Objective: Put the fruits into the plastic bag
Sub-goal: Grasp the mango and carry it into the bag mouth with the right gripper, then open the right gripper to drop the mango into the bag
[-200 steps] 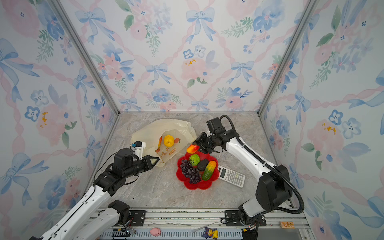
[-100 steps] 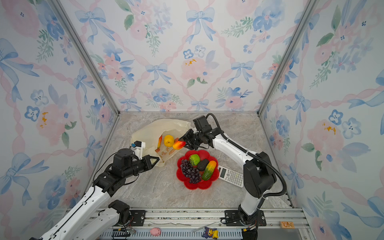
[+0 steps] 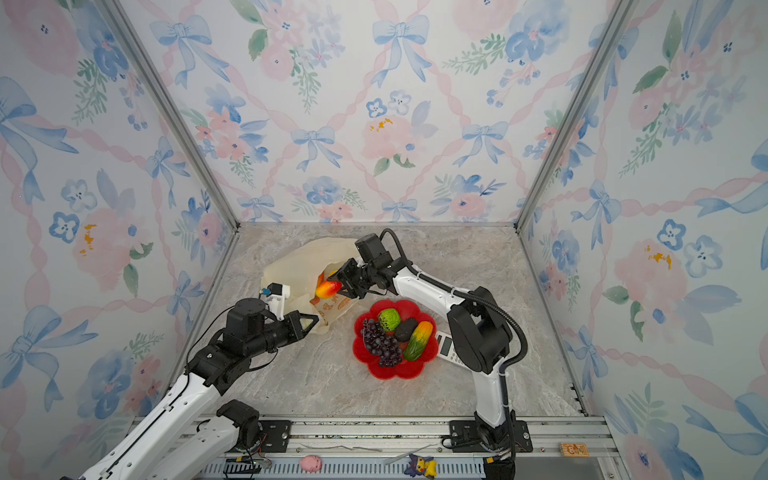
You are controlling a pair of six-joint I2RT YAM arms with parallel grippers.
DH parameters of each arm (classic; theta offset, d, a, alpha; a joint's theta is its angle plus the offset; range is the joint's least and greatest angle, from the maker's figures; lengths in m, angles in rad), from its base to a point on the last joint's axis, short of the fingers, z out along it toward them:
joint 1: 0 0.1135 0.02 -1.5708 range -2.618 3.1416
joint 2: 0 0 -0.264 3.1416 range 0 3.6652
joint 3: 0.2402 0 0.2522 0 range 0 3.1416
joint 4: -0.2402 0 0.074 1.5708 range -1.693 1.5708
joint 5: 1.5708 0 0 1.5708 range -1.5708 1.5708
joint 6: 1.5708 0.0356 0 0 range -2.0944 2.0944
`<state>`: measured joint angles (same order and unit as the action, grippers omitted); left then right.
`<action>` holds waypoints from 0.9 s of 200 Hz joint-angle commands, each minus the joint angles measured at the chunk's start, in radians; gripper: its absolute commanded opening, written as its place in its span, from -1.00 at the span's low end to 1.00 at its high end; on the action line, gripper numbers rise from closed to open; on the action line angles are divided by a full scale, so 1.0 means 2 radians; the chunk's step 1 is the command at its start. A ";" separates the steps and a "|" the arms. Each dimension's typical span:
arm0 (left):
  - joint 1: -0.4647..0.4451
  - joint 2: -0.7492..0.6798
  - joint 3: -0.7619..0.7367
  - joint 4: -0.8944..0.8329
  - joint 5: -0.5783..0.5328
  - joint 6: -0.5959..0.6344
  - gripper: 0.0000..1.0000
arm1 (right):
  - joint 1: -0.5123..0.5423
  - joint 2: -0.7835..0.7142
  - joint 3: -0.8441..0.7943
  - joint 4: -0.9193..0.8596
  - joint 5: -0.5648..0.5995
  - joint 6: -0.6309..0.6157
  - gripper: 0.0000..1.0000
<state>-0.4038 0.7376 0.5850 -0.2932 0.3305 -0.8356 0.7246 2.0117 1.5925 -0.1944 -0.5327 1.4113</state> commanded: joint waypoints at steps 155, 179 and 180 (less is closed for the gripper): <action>0.004 -0.010 -0.009 0.005 0.000 -0.006 -1.00 | 0.031 0.147 0.089 0.100 -0.006 0.088 -0.16; 0.005 -0.006 -0.007 0.005 0.000 -0.003 -1.00 | 0.030 0.150 0.094 0.098 -0.006 0.087 -0.14; 0.005 -0.006 -0.007 0.005 0.000 -0.003 -1.00 | 0.030 0.150 0.094 0.098 -0.007 0.087 -0.14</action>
<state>-0.4038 0.7273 0.5724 -0.2932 0.3305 -0.8429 0.7795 2.2921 1.7416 -0.0071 -0.5358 1.5723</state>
